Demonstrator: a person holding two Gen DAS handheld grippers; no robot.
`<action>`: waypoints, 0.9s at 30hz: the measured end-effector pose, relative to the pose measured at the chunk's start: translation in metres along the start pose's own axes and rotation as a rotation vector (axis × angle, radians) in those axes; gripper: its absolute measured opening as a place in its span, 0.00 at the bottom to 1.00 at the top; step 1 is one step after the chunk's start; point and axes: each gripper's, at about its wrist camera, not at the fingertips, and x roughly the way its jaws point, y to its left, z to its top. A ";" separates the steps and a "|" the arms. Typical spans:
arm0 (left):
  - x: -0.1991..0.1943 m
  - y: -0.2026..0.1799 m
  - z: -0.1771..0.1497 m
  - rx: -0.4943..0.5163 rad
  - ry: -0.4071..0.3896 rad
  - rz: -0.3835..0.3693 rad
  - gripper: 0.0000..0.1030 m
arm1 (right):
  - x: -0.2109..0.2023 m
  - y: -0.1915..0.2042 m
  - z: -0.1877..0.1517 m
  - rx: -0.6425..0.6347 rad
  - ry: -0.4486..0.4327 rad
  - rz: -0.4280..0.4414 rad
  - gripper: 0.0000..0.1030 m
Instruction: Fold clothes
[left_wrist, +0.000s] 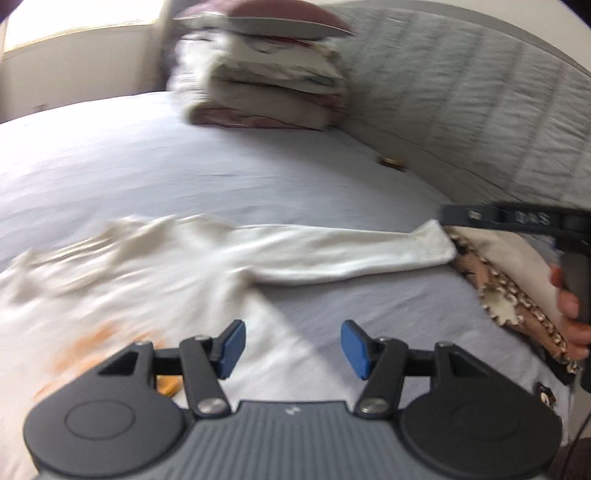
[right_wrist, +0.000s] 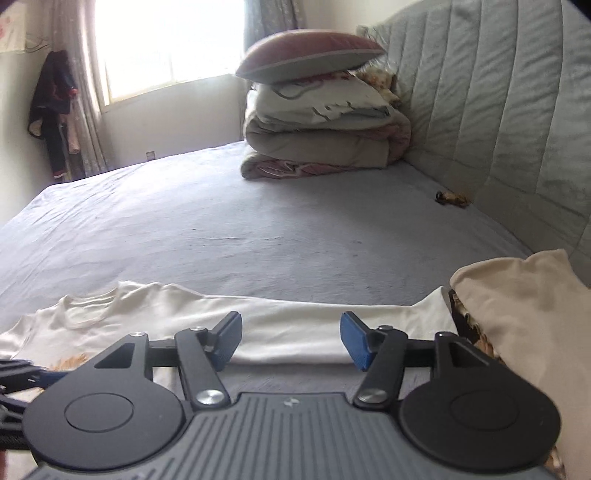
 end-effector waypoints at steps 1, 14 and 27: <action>-0.013 0.011 -0.004 -0.020 0.004 0.029 0.58 | -0.007 0.006 -0.002 0.000 -0.003 0.005 0.62; -0.136 0.121 -0.053 -0.199 -0.101 0.282 0.81 | -0.095 0.101 -0.014 0.026 -0.011 0.081 0.66; -0.177 0.199 -0.083 -0.387 -0.173 0.389 0.81 | -0.086 0.199 -0.028 -0.033 0.026 0.159 0.72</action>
